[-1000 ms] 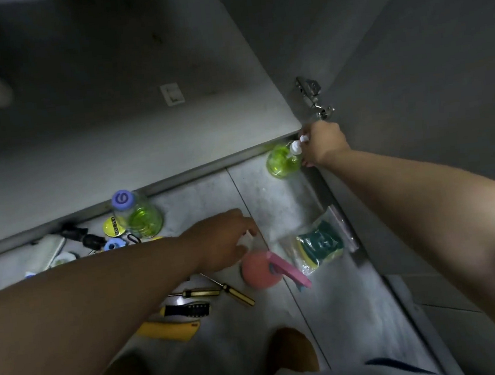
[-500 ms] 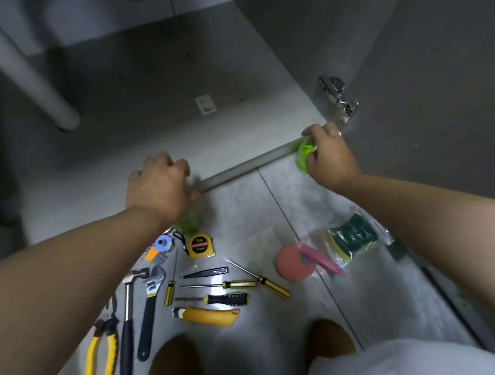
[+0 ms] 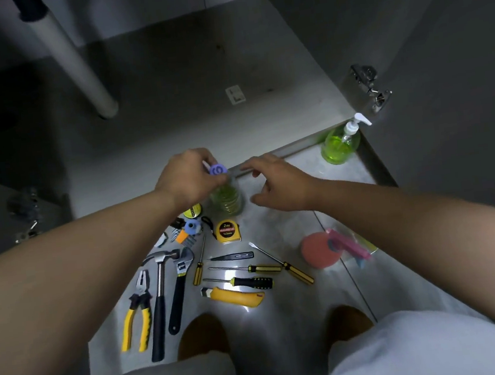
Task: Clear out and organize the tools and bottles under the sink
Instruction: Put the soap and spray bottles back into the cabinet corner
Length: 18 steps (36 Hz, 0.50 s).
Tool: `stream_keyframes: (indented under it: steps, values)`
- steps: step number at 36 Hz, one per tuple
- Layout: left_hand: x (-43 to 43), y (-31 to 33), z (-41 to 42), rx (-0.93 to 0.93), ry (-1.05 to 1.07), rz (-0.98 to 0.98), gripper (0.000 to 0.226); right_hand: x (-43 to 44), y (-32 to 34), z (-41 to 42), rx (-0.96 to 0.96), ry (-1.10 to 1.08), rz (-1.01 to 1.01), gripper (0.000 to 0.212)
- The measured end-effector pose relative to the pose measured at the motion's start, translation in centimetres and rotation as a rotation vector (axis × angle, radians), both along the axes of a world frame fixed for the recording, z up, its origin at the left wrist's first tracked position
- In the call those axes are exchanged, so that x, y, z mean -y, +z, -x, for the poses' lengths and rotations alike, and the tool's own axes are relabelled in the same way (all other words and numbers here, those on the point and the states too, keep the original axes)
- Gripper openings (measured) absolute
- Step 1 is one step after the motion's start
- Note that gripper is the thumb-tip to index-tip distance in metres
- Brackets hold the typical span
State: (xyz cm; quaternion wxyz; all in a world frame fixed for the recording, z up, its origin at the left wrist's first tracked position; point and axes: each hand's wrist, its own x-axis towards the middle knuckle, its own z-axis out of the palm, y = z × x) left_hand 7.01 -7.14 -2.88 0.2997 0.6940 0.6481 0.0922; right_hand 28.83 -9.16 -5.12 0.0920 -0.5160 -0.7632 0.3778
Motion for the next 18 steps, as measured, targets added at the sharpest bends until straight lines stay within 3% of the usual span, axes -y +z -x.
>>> stream_keyframes:
  steps: [4,7,12,15,18]
  values:
    - [0.3,-0.4,-1.5,0.041,-0.043,0.005,0.021,-1.2,0.9,-0.1,0.109,0.01,0.003,0.049]
    - [0.3,-0.9,-2.7,0.044,-0.075,0.014,0.024,-1.4,2.4,-2.4,0.332,0.007,0.106,0.03]
    - [0.2,-1.7,-5.6,-0.033,-0.201,0.053,0.022,1.6,4.1,-7.9,0.639,0.121,0.532,0.057]
    - [0.2,-1.8,-7.2,-0.078,-0.261,0.068,0.021,4.6,3.4,-10.2,0.744,0.177,0.513,0.062]
    - [0.2,-1.9,-8.1,-0.104,-0.279,0.071,0.022,7.3,1.9,-11.2,0.722,0.13,0.396,0.04]
